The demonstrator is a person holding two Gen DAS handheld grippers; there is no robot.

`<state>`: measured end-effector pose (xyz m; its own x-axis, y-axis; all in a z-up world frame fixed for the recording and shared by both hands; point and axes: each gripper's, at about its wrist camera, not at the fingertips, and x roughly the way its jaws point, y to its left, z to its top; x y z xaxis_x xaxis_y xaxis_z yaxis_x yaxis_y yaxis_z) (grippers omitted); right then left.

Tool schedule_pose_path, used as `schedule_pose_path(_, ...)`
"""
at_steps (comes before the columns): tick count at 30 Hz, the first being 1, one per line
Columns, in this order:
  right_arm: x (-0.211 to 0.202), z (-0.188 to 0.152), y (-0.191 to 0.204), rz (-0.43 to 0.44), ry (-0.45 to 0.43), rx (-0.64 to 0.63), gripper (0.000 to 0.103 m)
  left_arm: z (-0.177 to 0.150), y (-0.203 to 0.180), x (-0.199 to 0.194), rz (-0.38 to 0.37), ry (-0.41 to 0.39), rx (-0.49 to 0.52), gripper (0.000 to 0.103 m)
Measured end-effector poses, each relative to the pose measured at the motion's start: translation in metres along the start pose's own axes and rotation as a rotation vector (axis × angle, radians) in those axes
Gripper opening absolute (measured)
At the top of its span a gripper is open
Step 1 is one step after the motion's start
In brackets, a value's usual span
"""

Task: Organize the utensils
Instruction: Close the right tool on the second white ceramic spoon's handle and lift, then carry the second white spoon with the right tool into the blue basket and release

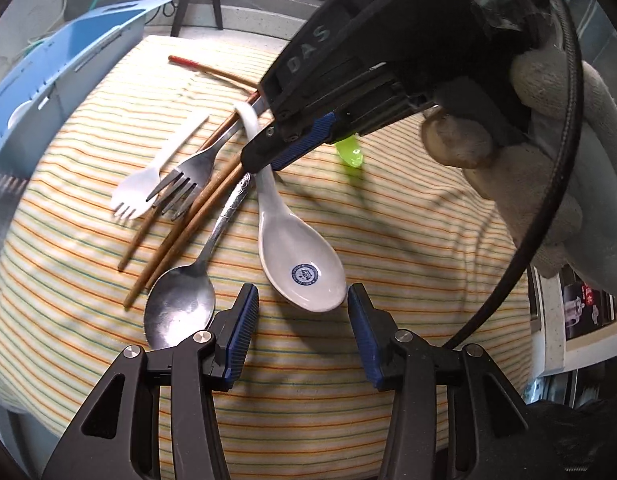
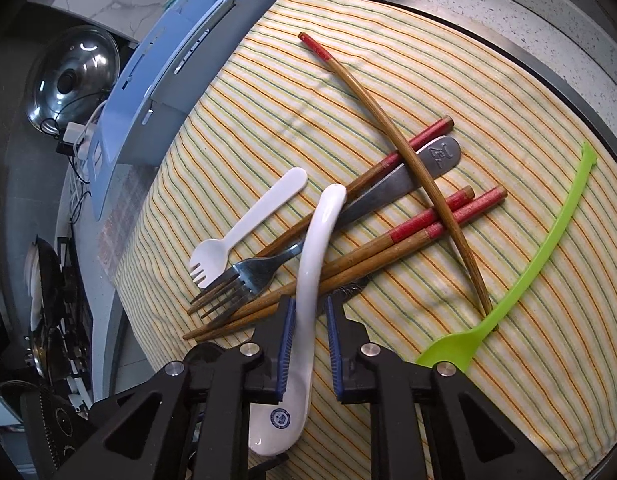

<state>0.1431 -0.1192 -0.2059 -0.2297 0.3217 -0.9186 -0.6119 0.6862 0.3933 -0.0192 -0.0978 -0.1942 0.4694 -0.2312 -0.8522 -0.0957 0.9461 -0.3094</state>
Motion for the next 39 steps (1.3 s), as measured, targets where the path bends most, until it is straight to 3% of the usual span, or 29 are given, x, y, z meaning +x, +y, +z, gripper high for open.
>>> schedule_pose_path(8,-0.002,-0.004,-0.014,0.04,0.002,0.045,0.012,0.0,-0.006,0.003,0.045,-0.022,0.04,0.039)
schedule_pose_path(20,-0.022,-0.009,-0.017,0.077,-0.046,0.074,0.012,0.013,-0.006,-0.013,0.032,-0.064,0.072,0.038)
schedule_pose_path(30,-0.05,0.013,0.02,0.106,-0.128,0.07,0.012,0.035,0.018,-0.052,0.03,-0.144,0.097,0.038)
schedule_pose_path(39,-0.053,0.052,0.07,0.135,-0.191,0.072,0.011,0.058,0.07,-0.082,0.047,-0.181,0.127,0.038)
